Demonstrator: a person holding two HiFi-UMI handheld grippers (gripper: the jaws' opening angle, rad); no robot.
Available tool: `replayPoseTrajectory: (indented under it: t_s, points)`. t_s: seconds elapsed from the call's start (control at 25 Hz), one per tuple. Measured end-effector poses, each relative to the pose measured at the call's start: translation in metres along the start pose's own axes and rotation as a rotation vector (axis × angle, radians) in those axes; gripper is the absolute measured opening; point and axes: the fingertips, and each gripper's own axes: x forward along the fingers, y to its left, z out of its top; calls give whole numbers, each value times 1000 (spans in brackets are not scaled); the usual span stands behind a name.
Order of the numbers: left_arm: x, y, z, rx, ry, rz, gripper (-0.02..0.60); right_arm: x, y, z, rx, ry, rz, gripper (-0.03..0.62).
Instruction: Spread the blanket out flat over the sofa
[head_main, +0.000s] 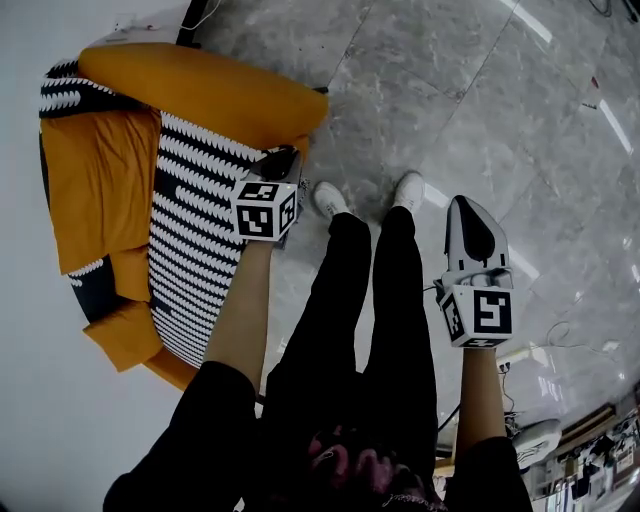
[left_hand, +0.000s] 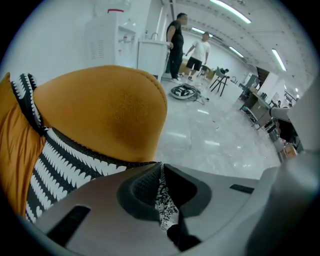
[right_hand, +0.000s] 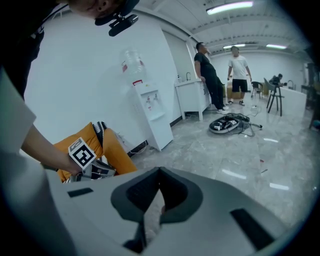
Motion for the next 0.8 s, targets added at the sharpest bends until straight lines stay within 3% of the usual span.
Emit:
replayPoseTrajectory:
  t_s: [0.8]
  points:
    - [92,19,-36,-19,97,-17,26,36,-5,-58,36,123,-21,21]
